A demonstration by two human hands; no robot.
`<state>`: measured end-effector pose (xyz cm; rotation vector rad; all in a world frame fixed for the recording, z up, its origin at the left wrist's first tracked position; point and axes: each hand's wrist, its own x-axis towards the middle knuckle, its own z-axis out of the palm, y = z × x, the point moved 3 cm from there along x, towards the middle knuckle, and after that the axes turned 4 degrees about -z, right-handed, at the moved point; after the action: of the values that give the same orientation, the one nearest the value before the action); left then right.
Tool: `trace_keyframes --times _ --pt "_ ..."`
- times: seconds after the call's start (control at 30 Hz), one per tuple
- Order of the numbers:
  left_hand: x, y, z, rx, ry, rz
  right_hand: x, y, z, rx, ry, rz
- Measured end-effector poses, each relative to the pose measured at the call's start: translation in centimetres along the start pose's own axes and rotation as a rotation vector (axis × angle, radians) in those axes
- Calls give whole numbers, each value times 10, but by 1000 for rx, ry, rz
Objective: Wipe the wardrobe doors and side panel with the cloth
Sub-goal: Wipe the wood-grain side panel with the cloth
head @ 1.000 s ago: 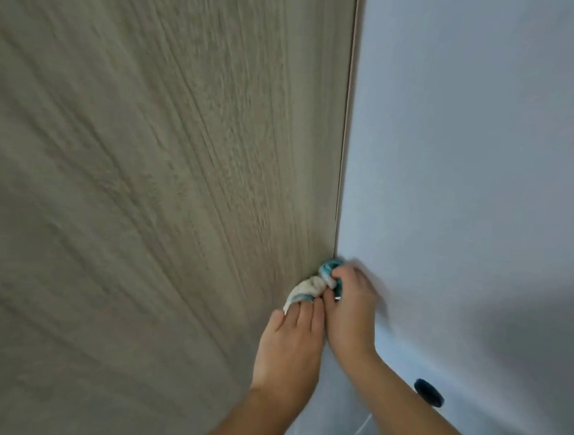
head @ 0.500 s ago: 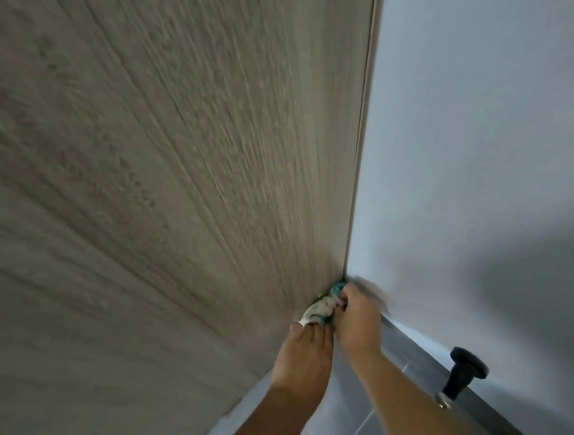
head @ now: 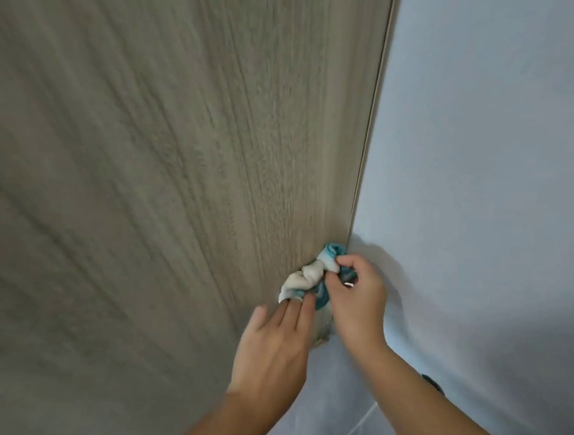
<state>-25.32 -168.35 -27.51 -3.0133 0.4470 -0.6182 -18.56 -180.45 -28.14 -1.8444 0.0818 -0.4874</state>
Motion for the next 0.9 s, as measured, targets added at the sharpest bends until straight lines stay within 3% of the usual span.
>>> trace_keyframes --times 0.2,0.47,0.6,0.73,0.9 --pt "30 -24 -126 22 290 -109 26 -138 -17 89 42 -306" --pt "56 -71 -284 155 626 -224 30 -311 -28 235 83 -541" --pt "55 -95 -331 258 723 -223 28 -365 -26 238 94 -636" --pt "46 -101 -332 338 713 -120 15 -354 -21 164 58 -619" --pt "9 -99 -275 344 532 2 -31 -262 9 128 -83 -403"
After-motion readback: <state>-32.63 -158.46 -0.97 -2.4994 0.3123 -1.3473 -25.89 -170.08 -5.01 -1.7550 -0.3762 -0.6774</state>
